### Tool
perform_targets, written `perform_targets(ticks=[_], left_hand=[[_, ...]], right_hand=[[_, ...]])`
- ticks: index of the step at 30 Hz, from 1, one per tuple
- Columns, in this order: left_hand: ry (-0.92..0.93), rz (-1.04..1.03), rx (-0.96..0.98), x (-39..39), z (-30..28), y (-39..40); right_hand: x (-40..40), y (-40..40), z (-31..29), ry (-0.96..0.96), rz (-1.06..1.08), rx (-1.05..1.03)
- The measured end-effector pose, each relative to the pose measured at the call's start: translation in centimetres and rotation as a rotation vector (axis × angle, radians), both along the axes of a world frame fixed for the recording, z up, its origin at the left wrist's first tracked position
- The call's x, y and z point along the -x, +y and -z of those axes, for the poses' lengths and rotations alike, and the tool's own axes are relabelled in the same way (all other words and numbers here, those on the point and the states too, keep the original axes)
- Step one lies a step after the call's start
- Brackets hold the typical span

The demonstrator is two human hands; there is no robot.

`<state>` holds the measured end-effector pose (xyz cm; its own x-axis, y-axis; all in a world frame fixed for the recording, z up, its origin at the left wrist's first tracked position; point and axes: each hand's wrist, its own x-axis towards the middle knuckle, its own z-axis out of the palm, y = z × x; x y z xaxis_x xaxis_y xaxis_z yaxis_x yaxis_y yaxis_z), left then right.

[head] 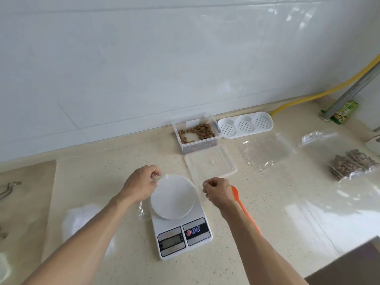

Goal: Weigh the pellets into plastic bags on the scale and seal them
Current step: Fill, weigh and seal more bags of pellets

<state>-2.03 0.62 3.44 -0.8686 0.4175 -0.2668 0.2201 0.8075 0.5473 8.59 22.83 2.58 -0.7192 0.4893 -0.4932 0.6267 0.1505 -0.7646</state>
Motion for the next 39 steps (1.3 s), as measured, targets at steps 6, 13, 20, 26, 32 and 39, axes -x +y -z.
perform_targets(ticks=[6,13,20,26,32,39], left_hand=[[0.203,-0.024,0.032,-0.9,1.3,0.5],[0.337,-0.083,-0.025,-5.6,1.9,-0.2],[0.409,-0.129,0.0,-13.1,2.4,-0.8],[0.307,-0.169,0.091,-19.4,5.1,-2.1],[0.196,-0.169,0.132,-20.9,6.5,-2.2],[0.149,-0.197,0.122,-20.3,6.9,-2.1]], right_hand=[[0.2,0.5,0.1,-0.047,-0.031,-0.15],[-2.7,0.5,0.7,-0.013,-0.135,-0.312],[-8.6,-1.8,1.2,0.206,-0.457,-0.628],[-12.8,-3.4,2.9,0.106,-0.693,-0.725],[-14.8,-3.7,3.9,0.002,-0.8,-0.75],[-14.1,-3.9,4.2,-0.066,-0.864,-0.795]])
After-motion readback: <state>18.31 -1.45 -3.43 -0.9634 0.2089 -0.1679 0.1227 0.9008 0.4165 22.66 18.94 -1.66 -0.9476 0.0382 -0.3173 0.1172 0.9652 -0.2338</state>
